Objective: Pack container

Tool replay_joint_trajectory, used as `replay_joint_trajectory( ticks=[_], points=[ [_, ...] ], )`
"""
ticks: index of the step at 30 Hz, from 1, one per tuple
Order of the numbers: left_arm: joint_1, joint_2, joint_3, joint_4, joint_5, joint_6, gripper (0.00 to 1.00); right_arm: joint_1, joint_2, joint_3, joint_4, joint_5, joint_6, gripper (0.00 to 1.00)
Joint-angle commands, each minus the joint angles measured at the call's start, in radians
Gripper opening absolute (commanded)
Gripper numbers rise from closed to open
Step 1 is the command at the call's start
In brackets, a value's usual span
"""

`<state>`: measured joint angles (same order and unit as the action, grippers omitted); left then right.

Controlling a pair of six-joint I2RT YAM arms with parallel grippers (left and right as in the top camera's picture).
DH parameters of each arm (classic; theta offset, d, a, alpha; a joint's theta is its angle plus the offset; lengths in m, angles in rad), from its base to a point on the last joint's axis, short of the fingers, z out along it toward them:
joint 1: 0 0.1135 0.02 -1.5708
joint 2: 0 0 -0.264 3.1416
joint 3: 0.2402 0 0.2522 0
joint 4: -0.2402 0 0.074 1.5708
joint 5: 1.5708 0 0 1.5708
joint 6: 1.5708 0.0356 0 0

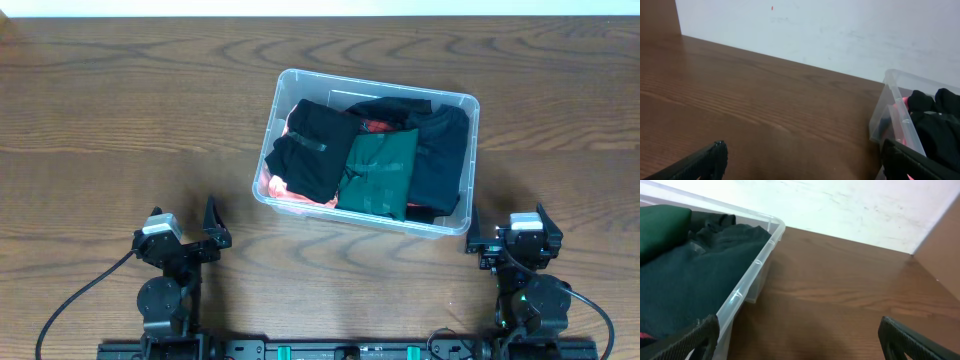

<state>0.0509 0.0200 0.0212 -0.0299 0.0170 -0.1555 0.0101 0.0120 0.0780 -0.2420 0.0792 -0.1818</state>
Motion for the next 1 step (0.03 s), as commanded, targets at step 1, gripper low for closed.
replay_joint_trajectory(
  ticks=[1],
  points=[
    [0.005, 0.004, -0.017, -0.041, -0.009, 0.016, 0.98, -0.006, -0.006, -0.003, 0.000, -0.001, -0.010, 0.99]
  ],
)
